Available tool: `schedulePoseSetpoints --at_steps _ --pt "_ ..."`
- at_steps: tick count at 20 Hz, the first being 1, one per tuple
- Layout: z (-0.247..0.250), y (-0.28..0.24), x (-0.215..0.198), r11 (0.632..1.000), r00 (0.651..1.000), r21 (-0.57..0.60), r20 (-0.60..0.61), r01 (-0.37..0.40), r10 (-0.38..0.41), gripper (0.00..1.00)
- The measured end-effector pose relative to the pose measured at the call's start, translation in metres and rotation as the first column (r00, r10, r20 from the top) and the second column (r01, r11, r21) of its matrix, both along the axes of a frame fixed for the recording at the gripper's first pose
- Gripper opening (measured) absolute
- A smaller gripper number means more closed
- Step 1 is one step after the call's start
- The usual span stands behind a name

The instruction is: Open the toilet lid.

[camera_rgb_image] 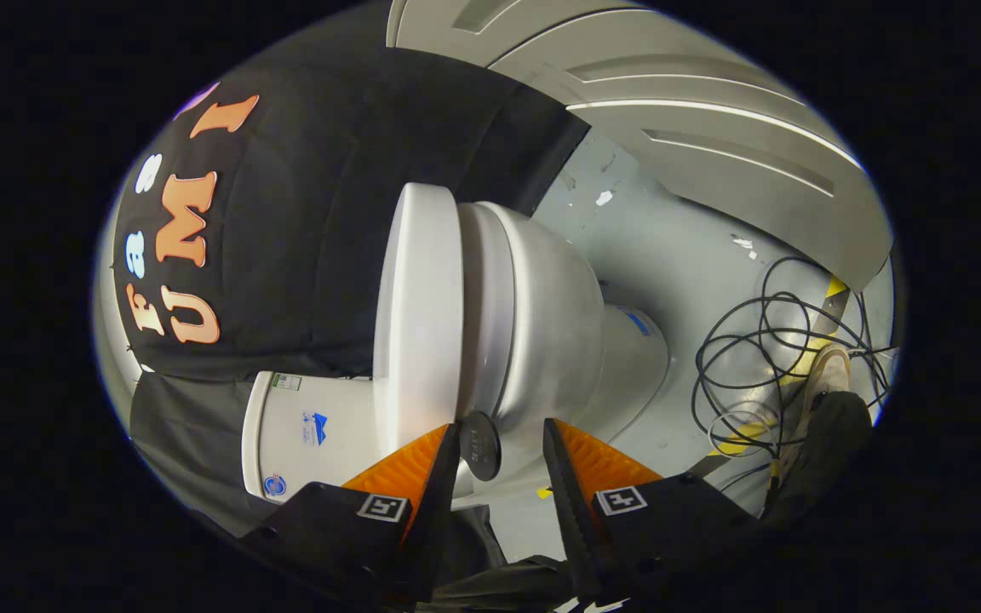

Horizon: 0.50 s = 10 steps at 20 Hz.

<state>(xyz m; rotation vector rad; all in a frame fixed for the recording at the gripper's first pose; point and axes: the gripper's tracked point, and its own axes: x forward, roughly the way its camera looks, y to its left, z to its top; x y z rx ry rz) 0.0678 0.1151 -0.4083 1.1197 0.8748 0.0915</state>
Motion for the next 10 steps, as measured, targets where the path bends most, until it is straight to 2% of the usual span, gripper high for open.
schedulePoseSetpoints --at_steps 3,5,7,10 --pt "0.002 0.006 0.001 0.999 1.000 0.032 0.007 -0.003 0.003 0.52" --pt "-0.001 0.014 0.002 0.998 1.000 0.060 0.001 -0.018 0.018 0.52" --pt "-0.001 0.014 0.008 0.997 1.000 0.077 0.012 -0.002 0.002 0.27" --pt "0.011 0.011 0.004 0.989 1.000 0.143 0.010 0.026 -0.028 0.13"
